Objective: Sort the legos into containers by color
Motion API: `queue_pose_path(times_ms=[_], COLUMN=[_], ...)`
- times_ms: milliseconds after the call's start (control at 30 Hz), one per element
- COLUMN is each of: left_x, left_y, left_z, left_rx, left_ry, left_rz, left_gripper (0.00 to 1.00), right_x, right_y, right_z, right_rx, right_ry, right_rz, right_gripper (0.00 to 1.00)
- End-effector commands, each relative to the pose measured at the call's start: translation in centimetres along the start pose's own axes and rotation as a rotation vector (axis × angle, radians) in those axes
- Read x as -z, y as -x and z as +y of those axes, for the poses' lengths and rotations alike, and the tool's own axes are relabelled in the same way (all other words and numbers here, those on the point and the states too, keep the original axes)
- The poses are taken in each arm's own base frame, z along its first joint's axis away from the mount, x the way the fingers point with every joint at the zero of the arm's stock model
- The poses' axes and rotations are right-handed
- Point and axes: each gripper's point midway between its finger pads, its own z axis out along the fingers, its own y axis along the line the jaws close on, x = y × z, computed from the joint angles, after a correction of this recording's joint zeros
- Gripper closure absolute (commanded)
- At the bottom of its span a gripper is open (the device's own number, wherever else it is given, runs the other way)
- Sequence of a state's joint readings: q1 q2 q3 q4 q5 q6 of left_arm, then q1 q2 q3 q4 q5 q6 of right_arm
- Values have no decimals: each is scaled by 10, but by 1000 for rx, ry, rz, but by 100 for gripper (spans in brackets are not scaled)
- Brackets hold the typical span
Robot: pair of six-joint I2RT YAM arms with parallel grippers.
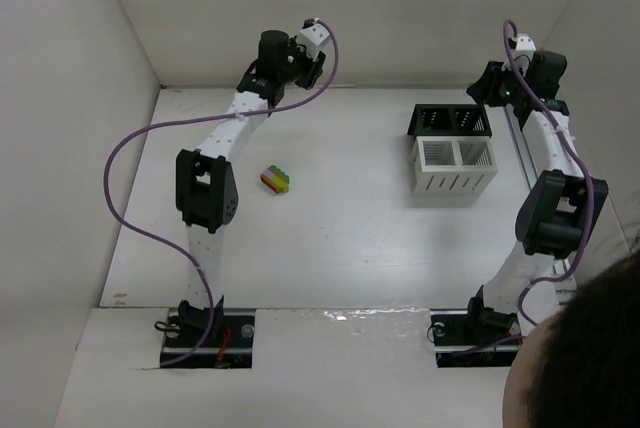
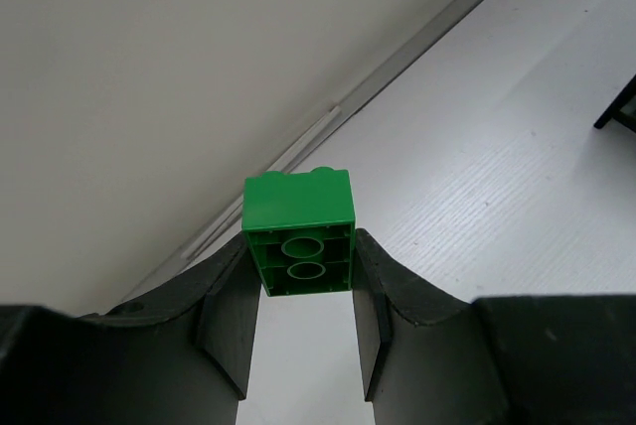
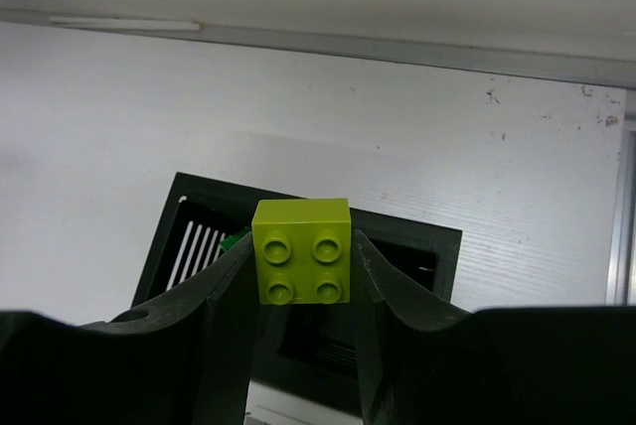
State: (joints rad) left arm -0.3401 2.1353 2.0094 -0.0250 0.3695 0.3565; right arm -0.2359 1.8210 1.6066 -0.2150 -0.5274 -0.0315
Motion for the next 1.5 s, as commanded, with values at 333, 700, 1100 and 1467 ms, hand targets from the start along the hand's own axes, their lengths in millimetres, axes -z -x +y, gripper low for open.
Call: queue_pose_path(times_ms=[333,700,1100,1467], left_x=[-5,-17,-18,-18], left_y=[17,7,-1,2], left_z=[25,39,43,43], left_rx=[-90,-84,-68,-71], left_ry=[-18,11,17,19], left_rz=[-83,-67,-58,-66], left_gripper=[100,100,100,100], right_x=[0,-10,-13,-7], right_y=[9,-6,-16,-15], right_z=[15,12,8,6], right_rx=[190,232,223,237], right_ry=[62,76,99,67], right_rz=[26,63,99,101], right_gripper=[100,100,100,84])
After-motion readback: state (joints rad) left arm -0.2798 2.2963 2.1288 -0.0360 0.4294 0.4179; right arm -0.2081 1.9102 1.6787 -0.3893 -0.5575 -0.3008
